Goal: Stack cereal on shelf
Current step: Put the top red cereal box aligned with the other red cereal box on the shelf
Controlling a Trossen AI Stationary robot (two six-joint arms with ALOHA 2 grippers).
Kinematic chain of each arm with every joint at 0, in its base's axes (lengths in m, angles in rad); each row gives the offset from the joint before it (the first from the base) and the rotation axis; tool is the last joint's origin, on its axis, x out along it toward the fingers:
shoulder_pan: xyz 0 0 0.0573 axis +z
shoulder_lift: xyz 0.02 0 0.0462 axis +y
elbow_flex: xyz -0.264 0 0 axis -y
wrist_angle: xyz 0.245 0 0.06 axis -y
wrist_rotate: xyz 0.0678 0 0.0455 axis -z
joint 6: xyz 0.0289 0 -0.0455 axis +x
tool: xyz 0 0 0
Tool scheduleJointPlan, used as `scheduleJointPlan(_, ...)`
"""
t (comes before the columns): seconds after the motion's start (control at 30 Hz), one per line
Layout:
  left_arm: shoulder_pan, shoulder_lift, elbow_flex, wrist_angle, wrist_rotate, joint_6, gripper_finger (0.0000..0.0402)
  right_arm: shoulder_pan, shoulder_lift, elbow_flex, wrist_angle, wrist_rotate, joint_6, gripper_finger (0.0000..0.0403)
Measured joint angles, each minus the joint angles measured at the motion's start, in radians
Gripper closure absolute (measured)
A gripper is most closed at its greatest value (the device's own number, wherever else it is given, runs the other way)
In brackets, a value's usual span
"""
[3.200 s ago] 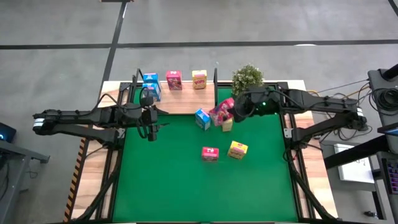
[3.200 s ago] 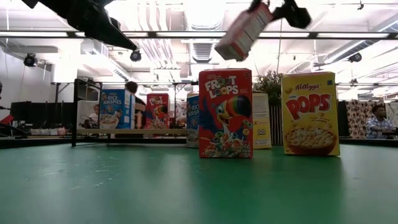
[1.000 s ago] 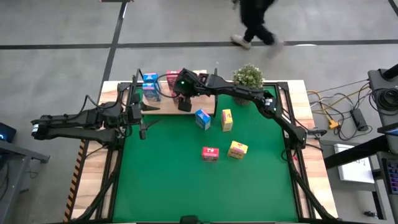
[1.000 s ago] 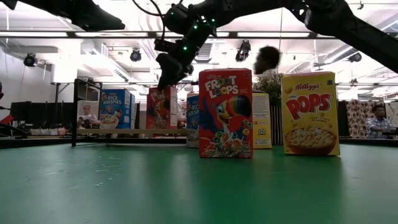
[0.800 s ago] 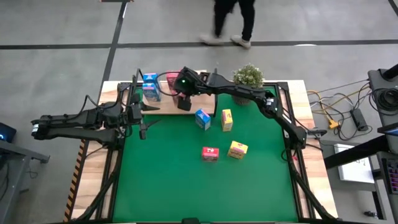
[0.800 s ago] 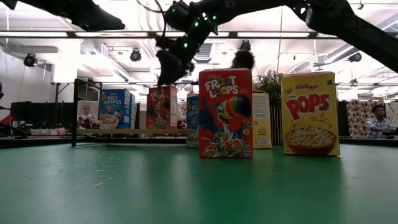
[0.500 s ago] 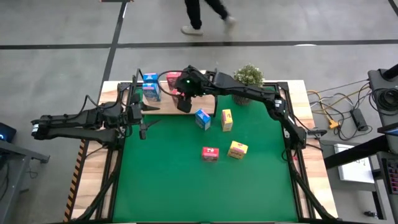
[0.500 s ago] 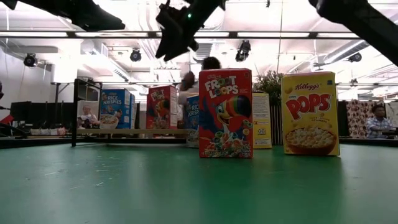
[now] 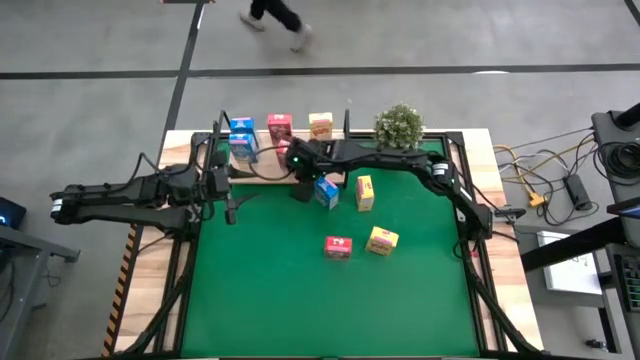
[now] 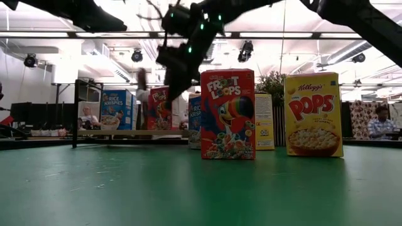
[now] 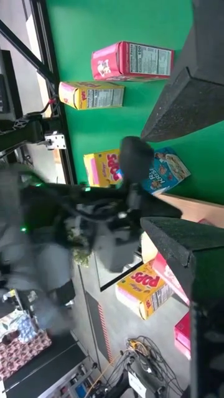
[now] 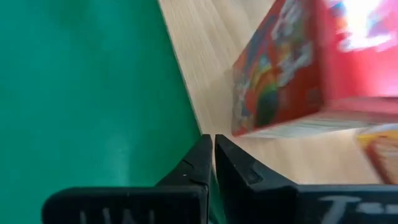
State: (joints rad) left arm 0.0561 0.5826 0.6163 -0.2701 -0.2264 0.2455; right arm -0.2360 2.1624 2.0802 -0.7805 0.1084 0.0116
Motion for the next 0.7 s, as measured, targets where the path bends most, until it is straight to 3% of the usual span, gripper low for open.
scheduleJointPlan(0.23,0.0,0.022,-0.001,0.0,0.0,0.0,0.0209,-0.006,-0.002,-0.087,0.126,0.13,0.014,0.0394)
scheduleJointPlan(0.7,0.0,0.064,-0.002,0.048,0.0,0.009,0.0209,-0.027,-0.002,-0.108,0.295,0.182,-0.089,0.0394)
